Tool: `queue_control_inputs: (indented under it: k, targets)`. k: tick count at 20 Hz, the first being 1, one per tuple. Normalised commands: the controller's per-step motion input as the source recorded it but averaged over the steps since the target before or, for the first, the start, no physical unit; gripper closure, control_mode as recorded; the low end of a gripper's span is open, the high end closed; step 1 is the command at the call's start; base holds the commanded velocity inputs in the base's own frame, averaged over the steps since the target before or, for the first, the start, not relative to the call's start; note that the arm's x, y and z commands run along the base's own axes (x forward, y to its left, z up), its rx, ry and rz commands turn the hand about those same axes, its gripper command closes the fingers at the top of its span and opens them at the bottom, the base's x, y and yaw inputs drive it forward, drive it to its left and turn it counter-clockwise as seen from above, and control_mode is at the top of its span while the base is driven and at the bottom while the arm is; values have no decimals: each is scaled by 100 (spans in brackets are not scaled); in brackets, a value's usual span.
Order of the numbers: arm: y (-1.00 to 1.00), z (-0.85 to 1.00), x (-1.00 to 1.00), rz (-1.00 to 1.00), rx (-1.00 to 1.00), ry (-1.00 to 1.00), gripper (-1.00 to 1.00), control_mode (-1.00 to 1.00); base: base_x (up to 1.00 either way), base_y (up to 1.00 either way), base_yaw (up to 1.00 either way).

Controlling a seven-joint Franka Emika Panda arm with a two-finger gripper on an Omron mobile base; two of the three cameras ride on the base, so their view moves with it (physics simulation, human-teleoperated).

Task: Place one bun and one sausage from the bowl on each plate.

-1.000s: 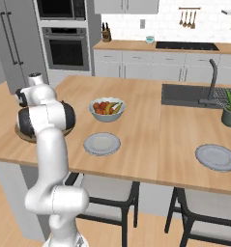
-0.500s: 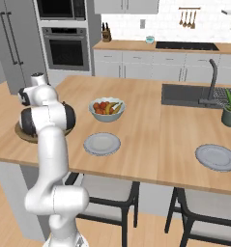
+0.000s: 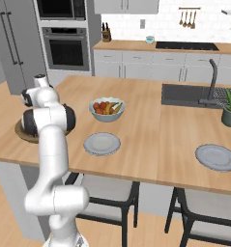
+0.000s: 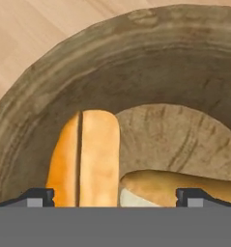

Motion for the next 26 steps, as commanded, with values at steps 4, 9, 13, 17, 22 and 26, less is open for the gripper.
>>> queue_control_inputs:
  k: [4,9,13,17,22,26]
  targets:
    - [8,-29,18,0,0,0,-100,-100,0,0,0]
    - [9,-14,23,0,0,0,-100,-100,0,0,0]
    - [13,-2,18,0,0,0,-100,-100,0,0,0]
    - [11,-19,0,0,0,8,-100,-100,0,0,0]
    - [9,-25,0,0,0,7,-100,-100,0,0,0]
    - [3,-27,0,0,0,5,-100,-100,0,0,0]
